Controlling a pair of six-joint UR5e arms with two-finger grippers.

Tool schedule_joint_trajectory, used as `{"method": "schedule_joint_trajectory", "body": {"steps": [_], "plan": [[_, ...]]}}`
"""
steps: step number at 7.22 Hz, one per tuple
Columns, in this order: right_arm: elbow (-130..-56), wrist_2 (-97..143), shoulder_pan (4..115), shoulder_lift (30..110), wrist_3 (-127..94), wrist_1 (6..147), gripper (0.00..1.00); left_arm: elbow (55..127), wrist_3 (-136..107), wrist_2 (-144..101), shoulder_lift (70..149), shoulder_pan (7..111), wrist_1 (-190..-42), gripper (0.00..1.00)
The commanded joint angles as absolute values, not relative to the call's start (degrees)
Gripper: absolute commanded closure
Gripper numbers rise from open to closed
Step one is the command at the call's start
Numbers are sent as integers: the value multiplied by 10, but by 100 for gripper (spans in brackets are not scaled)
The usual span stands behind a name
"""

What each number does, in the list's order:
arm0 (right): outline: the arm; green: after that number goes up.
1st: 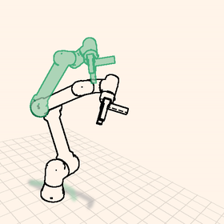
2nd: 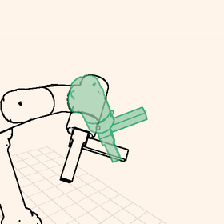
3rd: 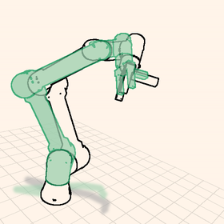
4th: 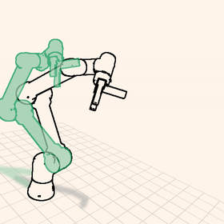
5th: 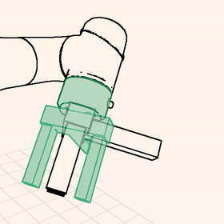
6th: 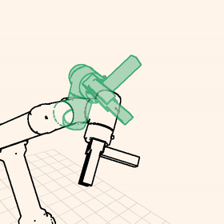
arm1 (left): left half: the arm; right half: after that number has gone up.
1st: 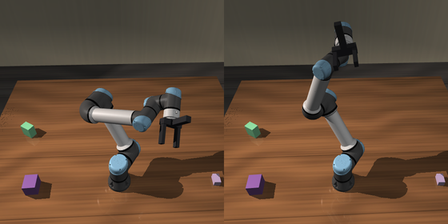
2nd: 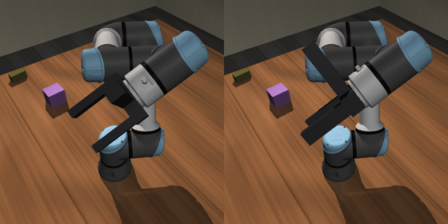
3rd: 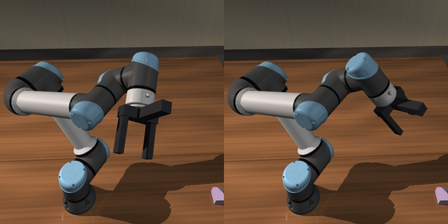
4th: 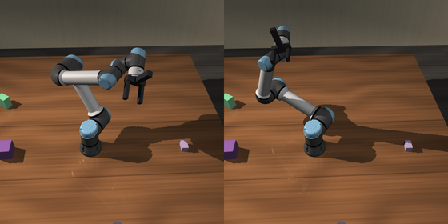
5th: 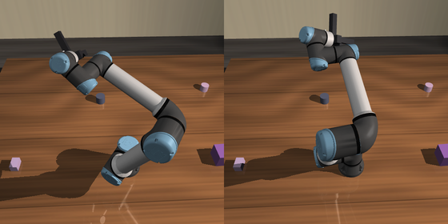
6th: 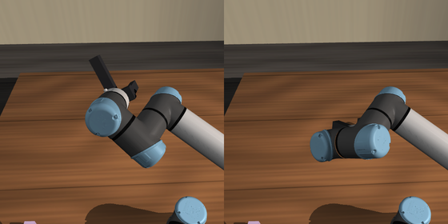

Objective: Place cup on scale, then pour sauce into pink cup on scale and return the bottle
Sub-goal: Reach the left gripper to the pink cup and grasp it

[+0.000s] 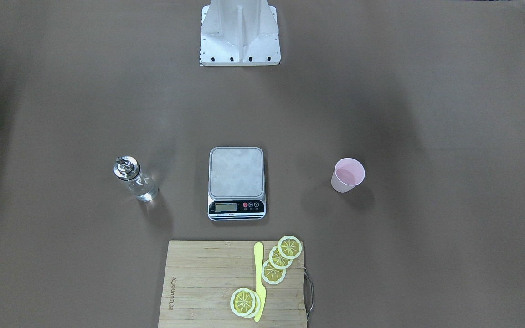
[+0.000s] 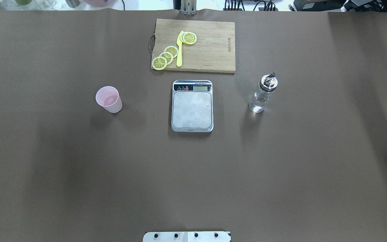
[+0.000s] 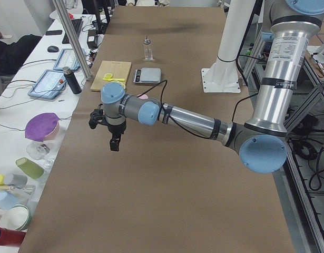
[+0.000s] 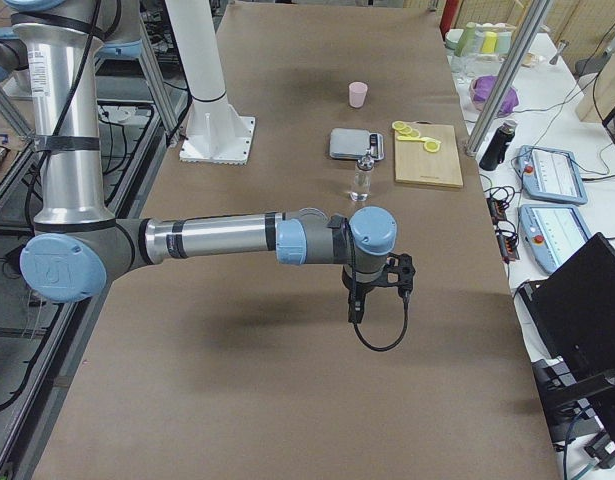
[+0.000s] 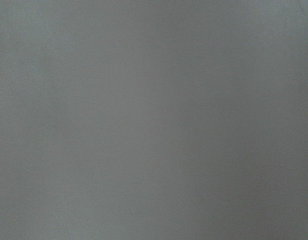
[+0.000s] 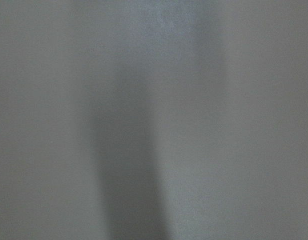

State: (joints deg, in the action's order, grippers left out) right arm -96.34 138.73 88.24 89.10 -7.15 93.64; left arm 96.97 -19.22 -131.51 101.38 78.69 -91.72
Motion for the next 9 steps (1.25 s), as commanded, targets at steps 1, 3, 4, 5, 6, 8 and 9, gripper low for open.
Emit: {"method": "schedule_joint_trajectory", "body": {"steps": [1,3,4,5,6,8,9], "plan": [[-964,1386,882,887,-73,935,0,992,-417,-1312,1081,662,-921,1],[-965,1383,882,886,-74,934,0,972,-540,-1283,1156,568,-921,2],[-965,1383,882,886,-74,934,0,949,-559,-1261,1175,543,-927,2],[-965,1381,882,885,-74,934,0,929,-582,-1254,1182,525,-955,2],[-965,1378,882,885,-74,934,0,916,-598,-1253,1182,509,-976,2],[-965,1376,882,885,-74,934,0,899,-608,-1237,1189,484,-978,3],[-966,1376,882,885,-74,934,0,888,-609,-1211,1192,468,-987,9]]}}
